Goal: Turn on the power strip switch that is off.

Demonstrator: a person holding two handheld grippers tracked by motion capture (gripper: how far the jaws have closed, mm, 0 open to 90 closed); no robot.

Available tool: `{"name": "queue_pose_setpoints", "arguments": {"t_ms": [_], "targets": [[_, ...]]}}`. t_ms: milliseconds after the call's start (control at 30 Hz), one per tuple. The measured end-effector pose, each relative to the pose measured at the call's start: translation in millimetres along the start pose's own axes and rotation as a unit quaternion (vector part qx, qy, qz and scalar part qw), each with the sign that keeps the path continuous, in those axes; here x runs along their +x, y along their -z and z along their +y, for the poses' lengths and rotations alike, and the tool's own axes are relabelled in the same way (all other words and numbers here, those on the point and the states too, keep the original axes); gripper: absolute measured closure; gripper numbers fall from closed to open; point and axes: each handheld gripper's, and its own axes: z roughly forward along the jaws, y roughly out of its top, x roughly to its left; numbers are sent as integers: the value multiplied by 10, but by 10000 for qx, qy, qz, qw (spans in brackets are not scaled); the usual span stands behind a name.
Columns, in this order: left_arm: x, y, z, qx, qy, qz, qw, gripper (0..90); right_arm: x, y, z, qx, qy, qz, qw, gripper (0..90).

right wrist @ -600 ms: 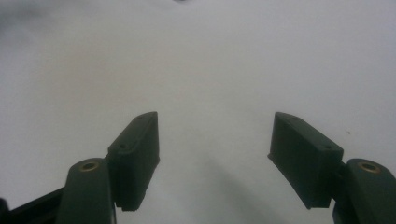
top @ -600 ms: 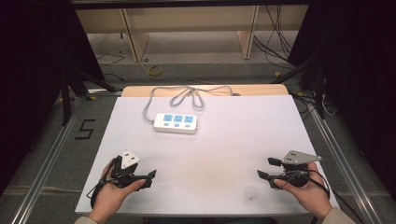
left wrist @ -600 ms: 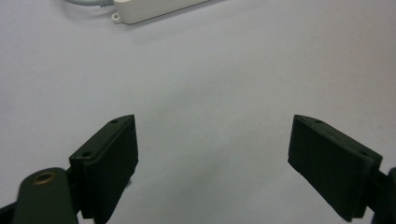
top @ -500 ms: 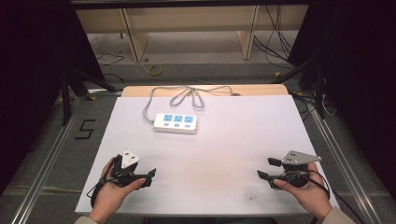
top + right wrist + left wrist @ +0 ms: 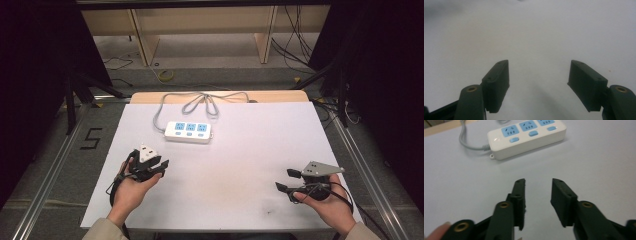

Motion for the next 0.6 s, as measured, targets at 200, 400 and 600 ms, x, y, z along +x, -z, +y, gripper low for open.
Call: {"name": "queue_pose_setpoints", "arguments": {"t_ms": [200, 400, 600], "targets": [[15, -44, 67, 131, -86, -18, 9999, 894, 7, -9, -2, 10, 8, 22, 10000, 333], [17, -101, 91, 267, -77, -107, 9996, 897, 32, -12, 0, 23, -19, 45, 10000, 331], [28, -191, 165, 331, 17, -192, 9993, 897, 38, 2, -2, 28, -13, 42, 10000, 329]]}}
